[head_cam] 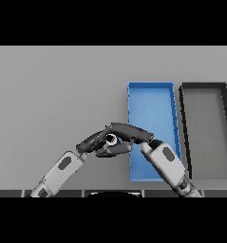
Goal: Pick up the blue pipe and place it into the blue bin.
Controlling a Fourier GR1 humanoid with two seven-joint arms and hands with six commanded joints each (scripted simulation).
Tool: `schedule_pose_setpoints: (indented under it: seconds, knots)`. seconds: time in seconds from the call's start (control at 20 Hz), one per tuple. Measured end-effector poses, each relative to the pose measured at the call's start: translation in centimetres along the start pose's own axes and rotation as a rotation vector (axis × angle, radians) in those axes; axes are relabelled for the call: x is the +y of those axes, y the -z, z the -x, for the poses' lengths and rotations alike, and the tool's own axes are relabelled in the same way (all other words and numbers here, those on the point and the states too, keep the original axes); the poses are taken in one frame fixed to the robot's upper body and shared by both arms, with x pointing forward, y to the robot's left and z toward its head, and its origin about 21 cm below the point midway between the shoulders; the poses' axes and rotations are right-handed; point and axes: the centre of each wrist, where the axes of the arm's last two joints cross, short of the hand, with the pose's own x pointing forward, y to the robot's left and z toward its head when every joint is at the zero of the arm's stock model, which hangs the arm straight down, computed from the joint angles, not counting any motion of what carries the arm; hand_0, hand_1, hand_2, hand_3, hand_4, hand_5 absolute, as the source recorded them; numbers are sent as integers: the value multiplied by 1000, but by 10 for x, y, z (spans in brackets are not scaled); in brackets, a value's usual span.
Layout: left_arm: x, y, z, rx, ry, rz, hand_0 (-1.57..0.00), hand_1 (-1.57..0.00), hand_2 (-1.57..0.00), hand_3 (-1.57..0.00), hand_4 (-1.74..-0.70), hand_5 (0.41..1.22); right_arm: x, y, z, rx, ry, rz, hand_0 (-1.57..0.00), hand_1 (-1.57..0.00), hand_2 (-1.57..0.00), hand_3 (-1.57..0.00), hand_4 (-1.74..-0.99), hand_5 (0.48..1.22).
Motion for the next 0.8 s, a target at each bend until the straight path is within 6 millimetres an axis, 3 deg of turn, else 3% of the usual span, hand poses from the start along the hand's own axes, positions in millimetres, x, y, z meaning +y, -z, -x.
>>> schedule_pose_setpoints:
  seconds: [0.15,0.3,0.45,0.75,0.8]
  knots:
    - [-1,3,2,68,21,-10,-154,-145,-130,-142,-942,785,1,-1,1,-60,3,1,-1567,-1567,-1567,-1565,-1496,1215]
    - [1,1,3,98,26,-11,-79,-74,-66,-72,-889,664,0,-3,0,-78,-25,1,-1569,-1569,-1569,-1568,-1495,1218]
    - [3,1,3,120,6,-16,-40,-37,-33,-37,-887,599,0,-1,-2,-80,-14,1,-1570,-1570,-1570,-1570,-1490,1220]
    - [5,0,4,170,-25,-45,-10,-9,-8,-9,-901,548,-6,-4,-7,-79,43,37,-1571,-1571,-1571,-1571,-1491,1221]
    - [4,0,8,189,-29,-40,-8,-7,-6,-7,-906,541,-7,-3,-13,-99,84,29,-1571,-1571,-1571,-1571,-1541,1221]
